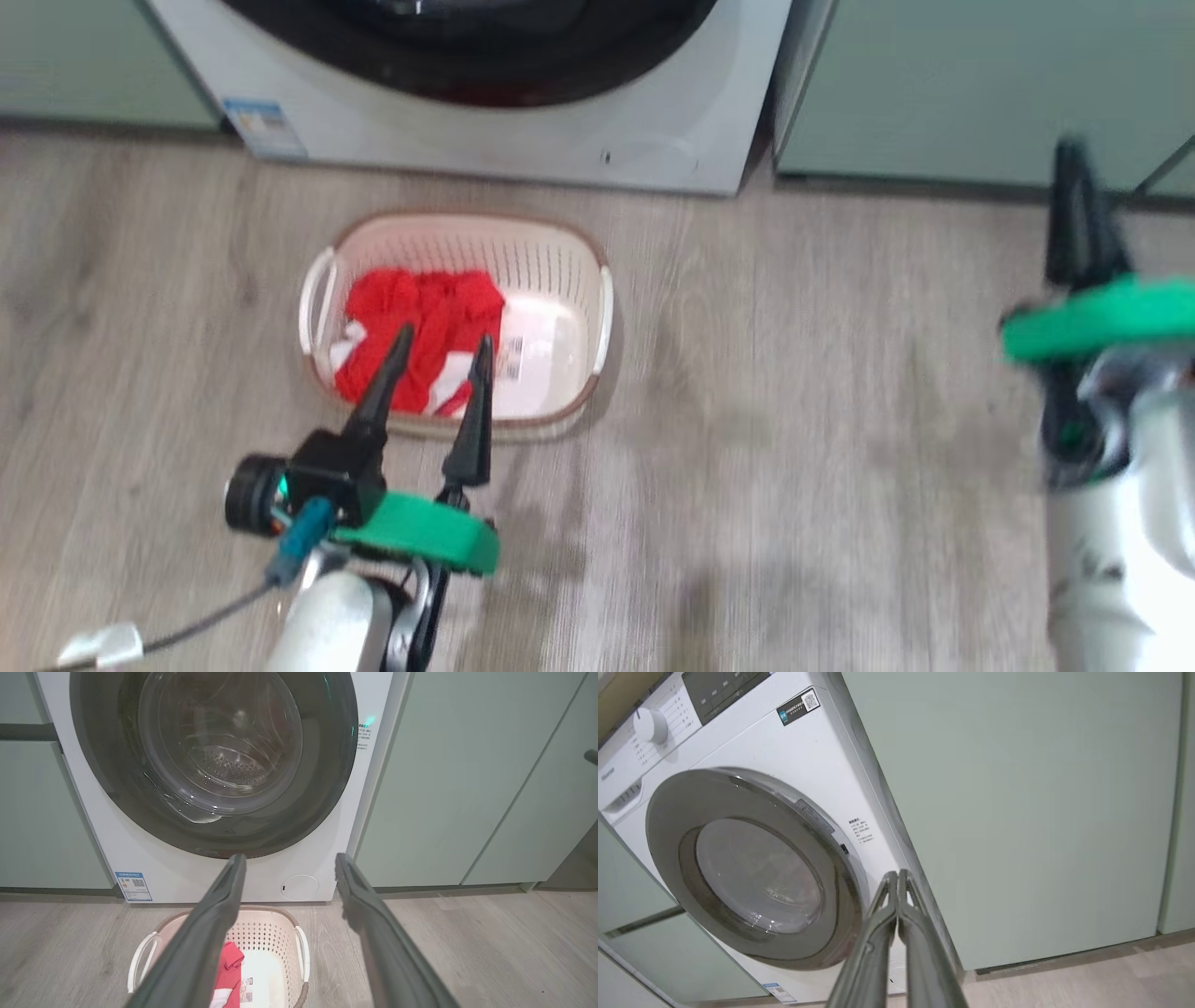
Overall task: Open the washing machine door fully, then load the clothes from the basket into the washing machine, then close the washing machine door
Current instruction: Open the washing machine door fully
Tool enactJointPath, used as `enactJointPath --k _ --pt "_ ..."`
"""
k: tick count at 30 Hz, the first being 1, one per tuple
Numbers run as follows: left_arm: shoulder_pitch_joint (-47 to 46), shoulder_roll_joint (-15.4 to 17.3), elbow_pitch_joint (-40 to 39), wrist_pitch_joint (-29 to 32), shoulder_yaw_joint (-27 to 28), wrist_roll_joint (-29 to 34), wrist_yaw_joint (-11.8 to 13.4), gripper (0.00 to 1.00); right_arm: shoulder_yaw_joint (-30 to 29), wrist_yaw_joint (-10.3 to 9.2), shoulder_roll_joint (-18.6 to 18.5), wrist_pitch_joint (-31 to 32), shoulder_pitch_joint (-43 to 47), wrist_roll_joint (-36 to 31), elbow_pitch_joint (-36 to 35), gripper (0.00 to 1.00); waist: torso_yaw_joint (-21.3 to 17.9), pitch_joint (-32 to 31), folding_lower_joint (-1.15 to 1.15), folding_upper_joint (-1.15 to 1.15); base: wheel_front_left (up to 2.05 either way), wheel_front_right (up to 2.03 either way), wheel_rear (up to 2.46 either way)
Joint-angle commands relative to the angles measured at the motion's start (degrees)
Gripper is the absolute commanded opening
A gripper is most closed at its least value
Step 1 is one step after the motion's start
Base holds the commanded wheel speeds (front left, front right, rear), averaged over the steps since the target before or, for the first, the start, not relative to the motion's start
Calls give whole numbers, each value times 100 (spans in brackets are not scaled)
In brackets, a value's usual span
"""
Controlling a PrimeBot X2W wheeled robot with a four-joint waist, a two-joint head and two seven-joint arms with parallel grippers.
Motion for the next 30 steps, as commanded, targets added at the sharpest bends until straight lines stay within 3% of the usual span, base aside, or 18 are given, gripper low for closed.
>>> enactJointPath --k 1,8,17,23,30 --pt "-353 14 -197 -71 138 -30 -43 100 -30 -1 -62 298 -633 207 -281 0 194 620 0 0 0 0 0" --pt "-1012 14 -310 -71 61 -131 -29 100 -507 -1 -106 1591 -2354 980 -195 0 439 1450 0 0 0 0 0" --pt "-1645 14 -322 -71 -96 -191 -128 100 -850 -1 -79 3144 -4575 1441 963 0 725 2042 0 0 0 0 0" --pt "-1773 14 -518 -71 -378 -437 20 100 -1195 -1 -222 3723 -5576 1393 1799 0 1002 2205 0 0 0 0 0" --pt "-1829 14 -576 -71 -663 -549 97 100 -1482 -1 -320 3960 -6514 1224 2521 0 1274 2361 0 0 0 0 0"
